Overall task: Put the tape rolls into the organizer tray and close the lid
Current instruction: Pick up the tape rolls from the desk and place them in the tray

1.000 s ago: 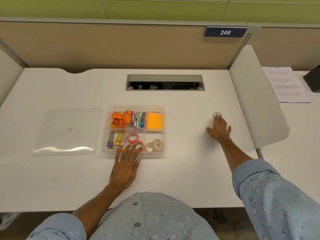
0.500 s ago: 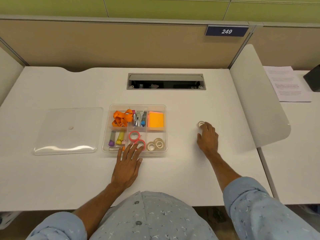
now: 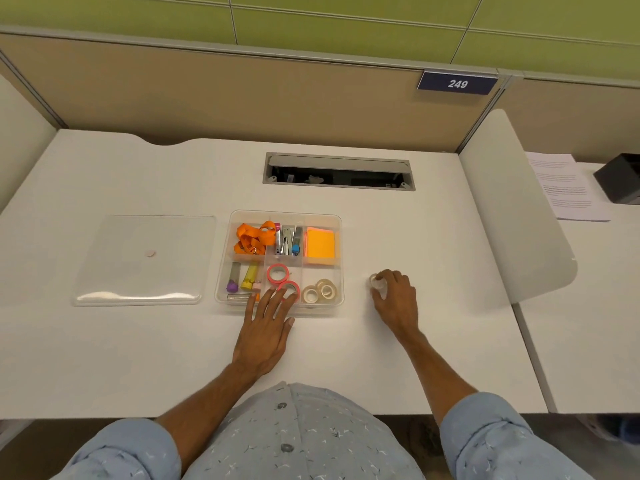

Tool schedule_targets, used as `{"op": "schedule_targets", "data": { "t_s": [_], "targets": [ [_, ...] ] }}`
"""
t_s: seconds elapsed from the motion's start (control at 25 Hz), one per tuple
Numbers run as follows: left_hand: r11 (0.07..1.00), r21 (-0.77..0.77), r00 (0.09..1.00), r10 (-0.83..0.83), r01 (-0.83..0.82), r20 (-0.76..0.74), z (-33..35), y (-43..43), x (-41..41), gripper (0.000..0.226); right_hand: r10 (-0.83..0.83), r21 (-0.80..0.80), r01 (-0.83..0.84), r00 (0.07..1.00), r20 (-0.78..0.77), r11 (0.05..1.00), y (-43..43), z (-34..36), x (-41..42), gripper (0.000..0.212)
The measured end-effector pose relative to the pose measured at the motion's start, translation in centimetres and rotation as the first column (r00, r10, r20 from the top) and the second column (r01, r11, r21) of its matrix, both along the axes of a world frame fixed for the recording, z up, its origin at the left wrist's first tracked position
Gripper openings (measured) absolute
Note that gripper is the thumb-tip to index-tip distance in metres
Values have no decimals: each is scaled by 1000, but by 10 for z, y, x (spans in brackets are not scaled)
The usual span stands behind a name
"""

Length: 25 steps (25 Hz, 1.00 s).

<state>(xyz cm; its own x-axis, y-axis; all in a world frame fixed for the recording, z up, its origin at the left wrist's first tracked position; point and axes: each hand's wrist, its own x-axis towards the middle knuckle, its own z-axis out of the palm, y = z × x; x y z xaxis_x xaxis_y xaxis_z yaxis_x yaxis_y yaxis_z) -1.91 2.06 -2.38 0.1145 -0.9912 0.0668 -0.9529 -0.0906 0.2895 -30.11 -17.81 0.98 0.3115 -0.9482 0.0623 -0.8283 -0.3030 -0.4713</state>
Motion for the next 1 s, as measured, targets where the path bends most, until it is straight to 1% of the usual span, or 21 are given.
{"op": "schedule_targets", "data": {
  "t_s": [0.12, 0.24, 0.36, 0.52, 0.6, 0.76, 0.8, 0.88, 1.0],
  "targets": [
    [1000, -2, 1000, -9, 9, -11, 0, 0, 0, 59, 46, -58, -43, 998, 49, 997, 13, 21, 22, 30],
    [1000, 8, 1000, -18, 18, -10, 0, -2, 2, 59, 157, -88, -149, 983, 100, 985, 26, 38, 50, 43],
    [999, 20, 1000, -29, 29, -10, 0, -1, 3, 59, 270, -68, -267, 961, 52, 961, 36, 44, 75, 49],
    [998, 39, 999, -40, 41, -7, 1, -2, 4, 60, 319, -31, -320, 947, -29, 947, 44, 34, 89, 52],
    [997, 55, 999, -46, 46, -5, 0, -3, 4, 60, 319, -13, -320, 947, -39, 947, 46, 31, 92, 52],
    [995, 78, 998, -54, 55, -11, 1, -3, 5, 60, 275, -38, -277, 960, -47, 960, 43, 30, 91, 30],
    [995, 84, 998, -56, 57, -12, 2, -4, 5, 60, 264, -37, -267, 962, -63, 963, 41, 30, 90, 29],
    [994, 95, 998, -53, 54, -18, 3, -4, 5, 61, 283, -21, -288, 951, -124, 957, 34, 30, 87, 32],
    [994, 95, 998, -49, 52, -32, 5, -4, 4, 63, 371, 41, -375, 884, -285, 926, 20, 36, 85, 37]
  ]
}}
